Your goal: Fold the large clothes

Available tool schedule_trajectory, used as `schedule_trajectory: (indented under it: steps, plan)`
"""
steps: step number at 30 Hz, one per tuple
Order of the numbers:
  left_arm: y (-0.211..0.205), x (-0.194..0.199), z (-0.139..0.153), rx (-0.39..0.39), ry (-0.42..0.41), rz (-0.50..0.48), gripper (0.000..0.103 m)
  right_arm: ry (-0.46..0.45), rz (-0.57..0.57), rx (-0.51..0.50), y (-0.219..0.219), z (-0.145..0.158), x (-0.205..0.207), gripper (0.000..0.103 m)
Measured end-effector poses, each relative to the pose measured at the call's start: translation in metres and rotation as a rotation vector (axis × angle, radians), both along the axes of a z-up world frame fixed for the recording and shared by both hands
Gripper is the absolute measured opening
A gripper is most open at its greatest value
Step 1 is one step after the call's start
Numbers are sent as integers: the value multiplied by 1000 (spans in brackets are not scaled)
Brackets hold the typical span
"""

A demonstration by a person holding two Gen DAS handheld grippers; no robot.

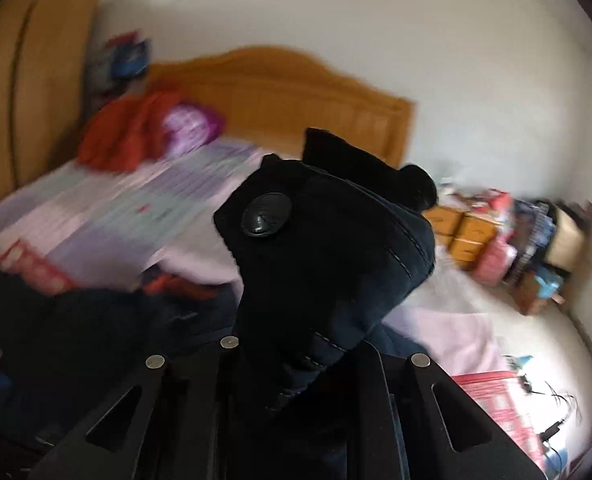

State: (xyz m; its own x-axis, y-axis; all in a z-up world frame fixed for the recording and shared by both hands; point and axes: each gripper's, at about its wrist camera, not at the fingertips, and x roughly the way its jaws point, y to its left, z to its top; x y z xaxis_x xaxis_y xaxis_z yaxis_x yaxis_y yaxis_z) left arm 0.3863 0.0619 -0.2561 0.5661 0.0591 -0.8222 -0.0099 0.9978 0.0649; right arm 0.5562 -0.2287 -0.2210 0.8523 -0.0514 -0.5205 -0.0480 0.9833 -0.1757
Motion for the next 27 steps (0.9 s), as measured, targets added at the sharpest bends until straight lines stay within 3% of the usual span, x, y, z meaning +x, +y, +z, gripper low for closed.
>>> schedule_trajectory:
  steps: [4, 8, 14, 18, 21, 23, 27]
  plan:
    - [65, -23, -1, 19, 1, 72, 103, 125, 79, -27, 85, -65, 28, 17]
    - [104, -41, -11, 40, 10, 125, 103, 226, 109, -45, 138, -119, 45, 17]
    - [135, -57, -41, -9, 73, 205, 103, 269, 112, -94, 187, -160, 53, 17]
    - [141, -70, -48, -31, 75, 217, 103, 257, 107, -139, 197, -175, 44, 19]
    - [138, -73, -48, -31, 78, 199, 103, 311, 132, -171, 205, -188, 49, 36]
    - [131, -71, -46, -21, 68, 174, 103, 361, 181, -156, 214, -193, 48, 65]
    - [123, -68, -35, -20, 33, 161, 103, 346, 321, -16, 209, -168, 8, 81]
